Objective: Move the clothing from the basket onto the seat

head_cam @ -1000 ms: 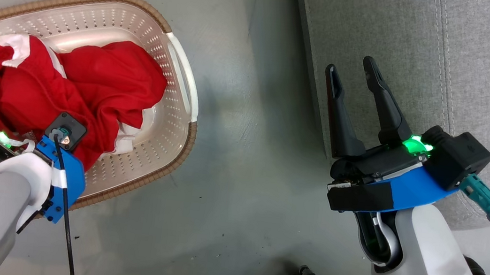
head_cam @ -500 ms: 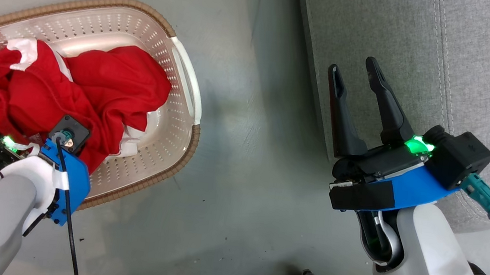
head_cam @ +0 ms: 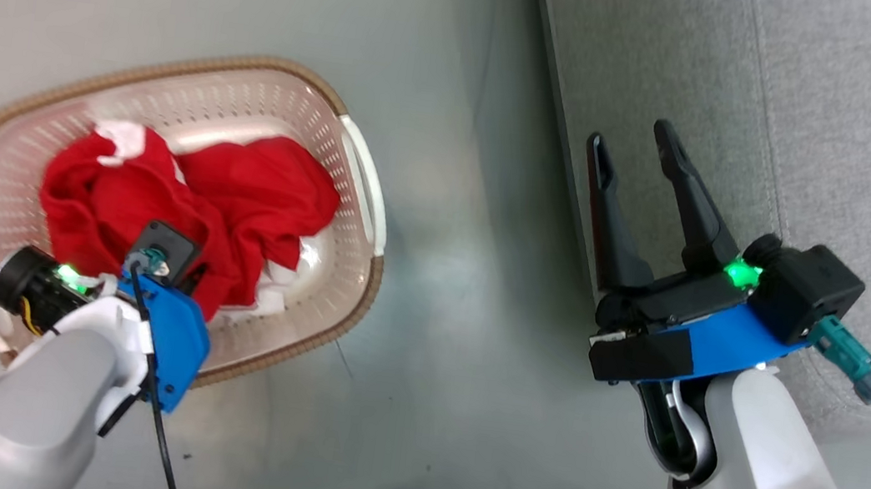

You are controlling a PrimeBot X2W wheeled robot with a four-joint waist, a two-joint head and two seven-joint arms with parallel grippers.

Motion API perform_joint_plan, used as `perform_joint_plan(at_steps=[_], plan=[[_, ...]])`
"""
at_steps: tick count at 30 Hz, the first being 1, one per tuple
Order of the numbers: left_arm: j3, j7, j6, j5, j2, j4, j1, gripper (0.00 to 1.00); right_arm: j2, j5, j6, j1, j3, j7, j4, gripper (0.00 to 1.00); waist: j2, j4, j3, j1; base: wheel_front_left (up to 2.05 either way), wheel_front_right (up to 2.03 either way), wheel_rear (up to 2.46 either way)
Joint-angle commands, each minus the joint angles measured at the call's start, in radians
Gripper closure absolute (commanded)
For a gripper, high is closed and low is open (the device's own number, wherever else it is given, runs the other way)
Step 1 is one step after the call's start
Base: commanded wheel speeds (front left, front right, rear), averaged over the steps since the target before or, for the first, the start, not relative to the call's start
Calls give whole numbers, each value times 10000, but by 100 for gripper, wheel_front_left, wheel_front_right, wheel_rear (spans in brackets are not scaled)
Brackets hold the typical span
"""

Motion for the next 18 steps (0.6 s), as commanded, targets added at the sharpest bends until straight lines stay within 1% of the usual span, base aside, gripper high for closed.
perform_joint_plan(at_steps=[1,11,12,14,18], plan=[[21,-125,47,-61,-92,94,113,100,-14,-112,1,150,-39,-36,52,0,-1,279,-547,0,0,0,0],[-282,-998,-82,-290,-1009,718,467,100,-20,-597,1,983,-365,-35,672,0,-1,932,-2680,0,0,0,0],[-282,-998,-82,-290,-1009,718,467,100,-20,-597,1,983,-365,-35,672,0,-1,932,-2680,0,0,0,0],[-341,-1247,-105,-379,-1244,816,622,100,-19,-734,2,1220,-487,-35,845,0,-1,1089,-3240,0,0,0,0],[-362,-1661,-133,-604,-1525,946,777,100,-19,-867,1,1606,-614,-35,1075,0,-1,1323,-4114,0,0,0,0]])
